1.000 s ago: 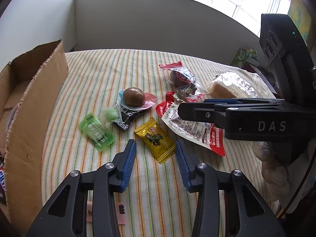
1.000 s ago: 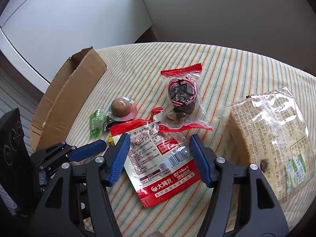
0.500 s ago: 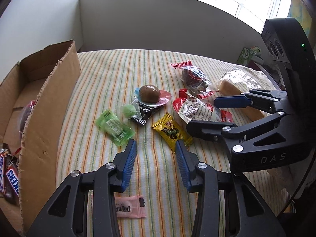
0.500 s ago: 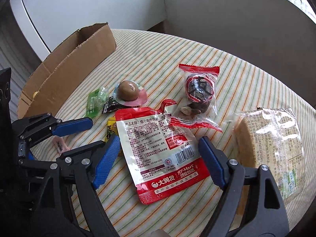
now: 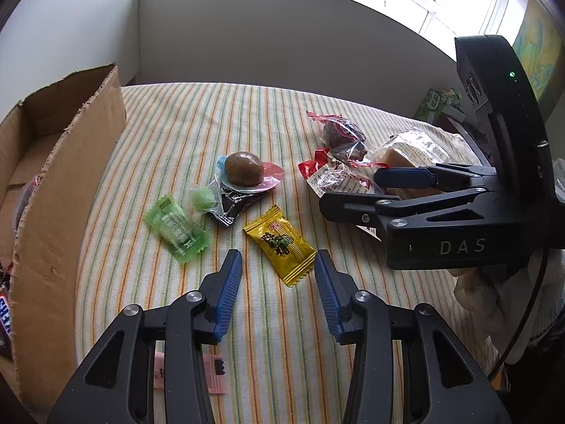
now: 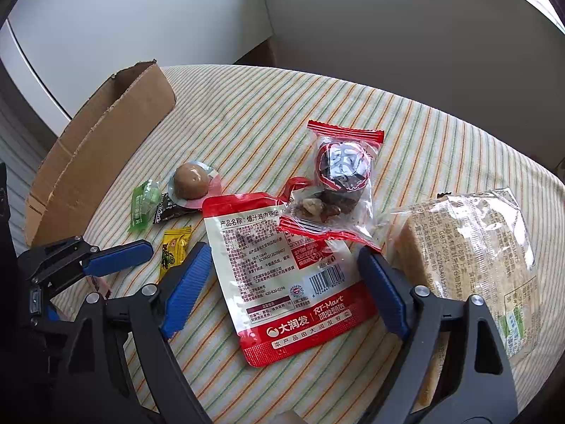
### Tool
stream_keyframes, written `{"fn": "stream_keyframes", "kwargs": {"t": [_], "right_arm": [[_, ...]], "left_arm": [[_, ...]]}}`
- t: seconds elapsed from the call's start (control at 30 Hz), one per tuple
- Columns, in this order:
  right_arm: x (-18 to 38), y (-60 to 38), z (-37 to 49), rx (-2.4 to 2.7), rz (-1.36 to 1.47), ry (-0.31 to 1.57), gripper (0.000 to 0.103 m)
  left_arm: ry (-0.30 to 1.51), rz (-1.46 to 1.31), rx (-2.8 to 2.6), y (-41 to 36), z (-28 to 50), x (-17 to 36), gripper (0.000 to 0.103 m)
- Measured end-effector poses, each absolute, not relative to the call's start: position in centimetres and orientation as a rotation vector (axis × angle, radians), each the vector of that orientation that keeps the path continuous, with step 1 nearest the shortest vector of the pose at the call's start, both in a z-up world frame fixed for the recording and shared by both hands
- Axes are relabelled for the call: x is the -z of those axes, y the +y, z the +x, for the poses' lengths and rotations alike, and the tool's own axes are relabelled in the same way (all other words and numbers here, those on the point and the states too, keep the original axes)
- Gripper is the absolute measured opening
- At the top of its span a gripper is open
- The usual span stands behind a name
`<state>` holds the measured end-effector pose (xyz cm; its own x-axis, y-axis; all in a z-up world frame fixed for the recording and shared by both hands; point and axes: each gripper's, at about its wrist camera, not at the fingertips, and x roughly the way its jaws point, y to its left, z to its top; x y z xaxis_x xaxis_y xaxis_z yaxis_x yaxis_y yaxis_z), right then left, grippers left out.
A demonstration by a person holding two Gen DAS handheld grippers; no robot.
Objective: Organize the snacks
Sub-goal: 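Grasp the red-and-white pouch with the right tool while the left tool grasps the yellow packet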
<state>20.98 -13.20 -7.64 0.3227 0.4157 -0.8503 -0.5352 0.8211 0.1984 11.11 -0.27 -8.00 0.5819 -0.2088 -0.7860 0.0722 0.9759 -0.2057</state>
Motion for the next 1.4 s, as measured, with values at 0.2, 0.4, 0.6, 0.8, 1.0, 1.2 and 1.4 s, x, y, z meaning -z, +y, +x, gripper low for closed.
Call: {"fn": "stream_keyframes", "kwargs": {"t": [0.2,0.4,0.6,0.8,1.0,1.2,1.4], "right_arm": [[7.4,-13.2,21.9,-0.604,-0.095,1.088,0.085],[7.6,-12.9,21.4,-0.617,-0.124,1.064,0.085],[7.9,-12.5,20.7,-0.62,-0.181,1.045,0.085],[7.8,-13.0,19.1,-0.671,-0.223,1.025,0.08],[8.3,-11.6,18.9,-0.653,-0.298,1.01,0.093],[7.9,-11.3,18.6,-0.627,-0.328,0.985,0.069],[7.6,-12.6,18.6,-0.624,-0.266,1.001,0.062]], "left_arm": [[0.922,-0.039,0.111,-2.6,12.3,8.3,0.049],[0.911,-0.084,0.13,-0.9,12.0,8.3,0.025],[0.904,-0.071,0.144,-0.3,10.9,8.2,0.025],[0.898,-0.08,0.154,0.7,9.8,8.1,0.024],[0.894,-0.103,0.159,0.9,9.7,8.0,0.024],[0.877,-0.115,0.164,1.1,9.5,7.6,0.024],[0.849,-0.134,0.18,1.4,8.7,6.7,0.024]]}}
